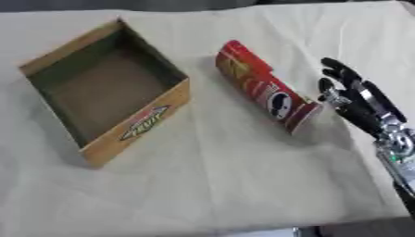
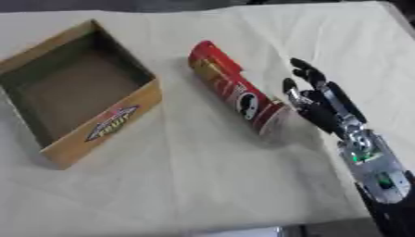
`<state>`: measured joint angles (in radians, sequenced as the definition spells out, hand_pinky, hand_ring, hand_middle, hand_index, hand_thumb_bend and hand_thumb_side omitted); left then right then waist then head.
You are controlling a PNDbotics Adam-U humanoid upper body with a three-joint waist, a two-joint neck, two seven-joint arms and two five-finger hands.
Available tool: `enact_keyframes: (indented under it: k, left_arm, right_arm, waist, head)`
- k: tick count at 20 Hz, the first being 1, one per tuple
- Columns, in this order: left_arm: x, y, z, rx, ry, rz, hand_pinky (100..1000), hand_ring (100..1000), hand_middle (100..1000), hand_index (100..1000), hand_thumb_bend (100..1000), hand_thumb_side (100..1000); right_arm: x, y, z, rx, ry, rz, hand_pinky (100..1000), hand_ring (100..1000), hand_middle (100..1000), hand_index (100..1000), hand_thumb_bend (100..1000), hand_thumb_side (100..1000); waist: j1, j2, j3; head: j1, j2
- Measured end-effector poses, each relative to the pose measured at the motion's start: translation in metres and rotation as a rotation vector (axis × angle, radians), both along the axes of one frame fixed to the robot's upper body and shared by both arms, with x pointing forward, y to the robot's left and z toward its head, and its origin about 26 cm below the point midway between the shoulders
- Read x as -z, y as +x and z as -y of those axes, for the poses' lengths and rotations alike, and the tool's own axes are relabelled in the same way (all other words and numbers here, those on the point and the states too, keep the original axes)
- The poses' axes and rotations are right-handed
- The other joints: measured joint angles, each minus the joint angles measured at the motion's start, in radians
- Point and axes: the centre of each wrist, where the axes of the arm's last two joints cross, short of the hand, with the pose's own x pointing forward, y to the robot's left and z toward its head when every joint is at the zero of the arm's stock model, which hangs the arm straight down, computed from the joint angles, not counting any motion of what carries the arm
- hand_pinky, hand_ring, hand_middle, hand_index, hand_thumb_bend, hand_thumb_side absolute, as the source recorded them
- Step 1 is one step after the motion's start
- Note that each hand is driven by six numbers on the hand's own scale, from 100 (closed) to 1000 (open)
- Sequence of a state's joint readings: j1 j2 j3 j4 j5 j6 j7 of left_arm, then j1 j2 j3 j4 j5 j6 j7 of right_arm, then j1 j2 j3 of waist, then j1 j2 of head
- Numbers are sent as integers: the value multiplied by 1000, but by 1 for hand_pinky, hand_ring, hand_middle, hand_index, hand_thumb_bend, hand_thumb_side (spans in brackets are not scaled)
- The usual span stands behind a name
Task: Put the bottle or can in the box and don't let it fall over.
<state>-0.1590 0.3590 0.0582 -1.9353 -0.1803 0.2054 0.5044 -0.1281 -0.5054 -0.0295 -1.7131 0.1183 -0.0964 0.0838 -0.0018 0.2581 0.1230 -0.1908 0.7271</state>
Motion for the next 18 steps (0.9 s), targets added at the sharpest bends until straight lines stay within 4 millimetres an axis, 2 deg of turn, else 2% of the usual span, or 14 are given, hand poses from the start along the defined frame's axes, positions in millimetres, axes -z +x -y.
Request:
enact_keyframes:
  k: [8, 18]
  left_arm:
    - [0, 0, 0, 2, 1, 1, 507, 808, 944, 739, 100, 756]
    - [0, 0, 0, 3, 0, 1, 508, 809, 944, 738, 100, 756]
  right_arm:
    - [5, -3, 0, -6, -32, -17, 677, 1000, 1000, 1000, 100, 765]
    - [9, -5, -4, -4, -82, -27, 685, 1000, 1000, 1000, 100, 797]
  waist:
    - [0, 0, 0]
    - [0, 0, -2]
  head:
    - [0, 0]
    - [-1, -1]
